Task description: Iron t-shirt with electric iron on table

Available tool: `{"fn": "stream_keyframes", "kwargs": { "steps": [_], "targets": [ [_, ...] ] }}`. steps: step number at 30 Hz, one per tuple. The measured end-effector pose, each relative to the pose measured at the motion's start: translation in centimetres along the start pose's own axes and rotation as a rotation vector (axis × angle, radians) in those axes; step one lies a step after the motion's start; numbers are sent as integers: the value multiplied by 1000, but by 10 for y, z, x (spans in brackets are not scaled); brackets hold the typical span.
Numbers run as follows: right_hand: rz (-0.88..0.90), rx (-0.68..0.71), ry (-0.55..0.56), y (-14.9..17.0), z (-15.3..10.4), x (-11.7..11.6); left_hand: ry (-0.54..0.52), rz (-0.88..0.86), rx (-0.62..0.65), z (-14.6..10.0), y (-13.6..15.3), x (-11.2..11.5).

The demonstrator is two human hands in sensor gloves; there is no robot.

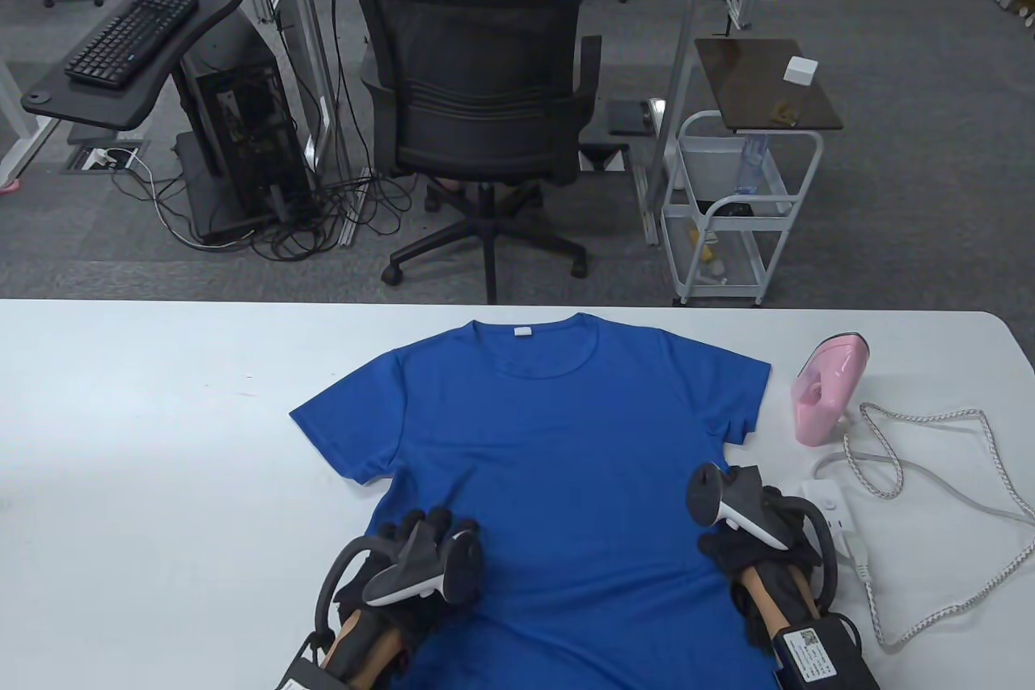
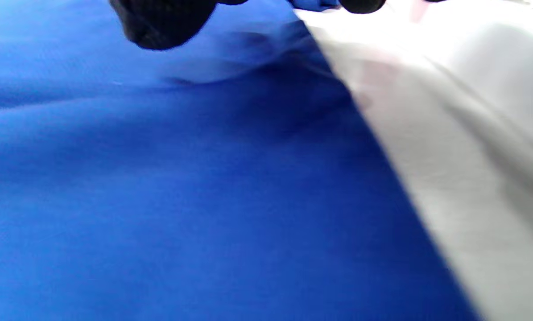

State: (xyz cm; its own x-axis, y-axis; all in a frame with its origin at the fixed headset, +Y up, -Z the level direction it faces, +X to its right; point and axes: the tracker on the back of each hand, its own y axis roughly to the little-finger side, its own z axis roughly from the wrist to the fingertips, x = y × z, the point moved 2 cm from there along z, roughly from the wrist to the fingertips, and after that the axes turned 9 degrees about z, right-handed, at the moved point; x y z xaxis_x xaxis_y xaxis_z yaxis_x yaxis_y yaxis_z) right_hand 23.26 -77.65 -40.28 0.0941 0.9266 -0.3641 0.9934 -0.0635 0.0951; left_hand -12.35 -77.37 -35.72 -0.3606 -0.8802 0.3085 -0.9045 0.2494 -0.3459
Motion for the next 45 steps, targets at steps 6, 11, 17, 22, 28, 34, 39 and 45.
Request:
{"fn": "stream_keyframes", "kwargs": {
  "steps": [6, 11, 17, 22, 28, 34, 39, 45],
  "targets": [
    [-76, 1, -116, -3, 2, -12, 143, -82, -113, 56, 23, -3],
    [-87, -51, -102, 3, 5, -11, 196, -86, -119, 89, 27, 2],
    [-73, -89, -71, 10, 6, -9, 211, -87, -105, 103, 27, -11],
    [-10, -20, 11, 5, 3, -4, 134, -70, -98, 92, 34, -18],
    [-66, -16, -67, -4, 3, -11, -16, -250, -232, 100, 69, -39],
    [-48, -8, -66, -2, 1, -10, 192, -215, -219, 150, 69, -39],
    [-48, -5, -81, 0, 1, -12, 190, -252, -203, 183, 65, -42],
    [-102, -78, -106, 5, 4, -9, 212, -226, -177, 202, 51, -46]
  ]
}}
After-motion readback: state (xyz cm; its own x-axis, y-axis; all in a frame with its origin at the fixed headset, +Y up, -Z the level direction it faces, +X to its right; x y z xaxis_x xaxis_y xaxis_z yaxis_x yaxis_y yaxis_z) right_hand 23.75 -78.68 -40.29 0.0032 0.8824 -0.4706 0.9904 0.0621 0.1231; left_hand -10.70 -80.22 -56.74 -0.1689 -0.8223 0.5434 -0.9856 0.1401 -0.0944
